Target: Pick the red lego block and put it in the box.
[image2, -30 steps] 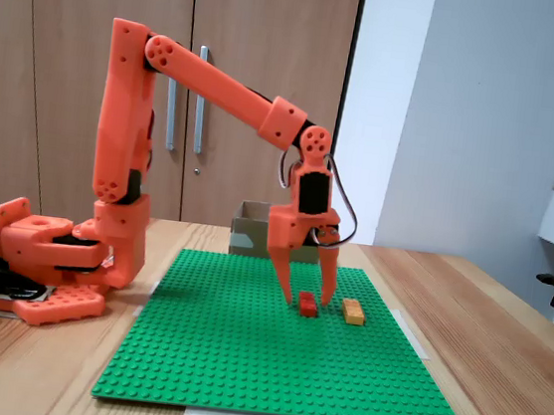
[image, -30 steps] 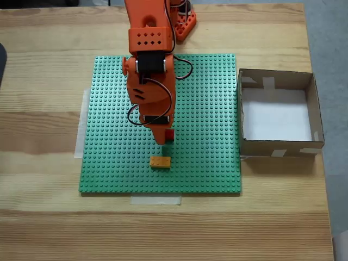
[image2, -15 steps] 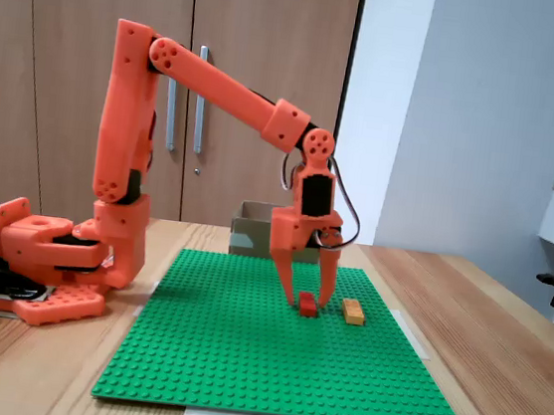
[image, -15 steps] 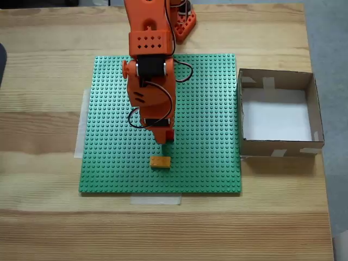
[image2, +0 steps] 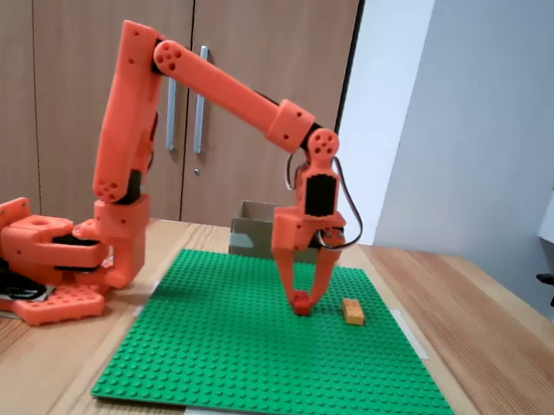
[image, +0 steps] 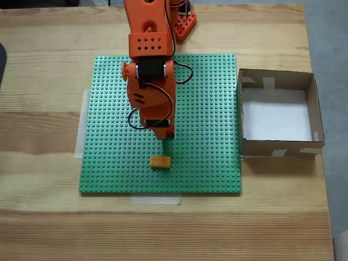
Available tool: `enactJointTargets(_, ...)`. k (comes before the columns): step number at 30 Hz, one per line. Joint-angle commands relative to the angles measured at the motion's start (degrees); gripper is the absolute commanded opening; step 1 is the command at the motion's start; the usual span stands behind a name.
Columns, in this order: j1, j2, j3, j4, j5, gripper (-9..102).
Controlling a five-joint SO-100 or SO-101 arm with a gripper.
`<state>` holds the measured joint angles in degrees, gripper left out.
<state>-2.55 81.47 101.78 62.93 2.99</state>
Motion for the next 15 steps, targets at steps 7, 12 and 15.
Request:
enactJointTargets(7, 0.4, 0.4, -2.9, 1.0, -1.0, -1)
enactJointTargets(12, 0.5, 1.7, -3.9, 2.5, -1.2, -1)
enactJointTargets(15, 0.7, 2.5, -4.7, 3.3, -1.6, -1)
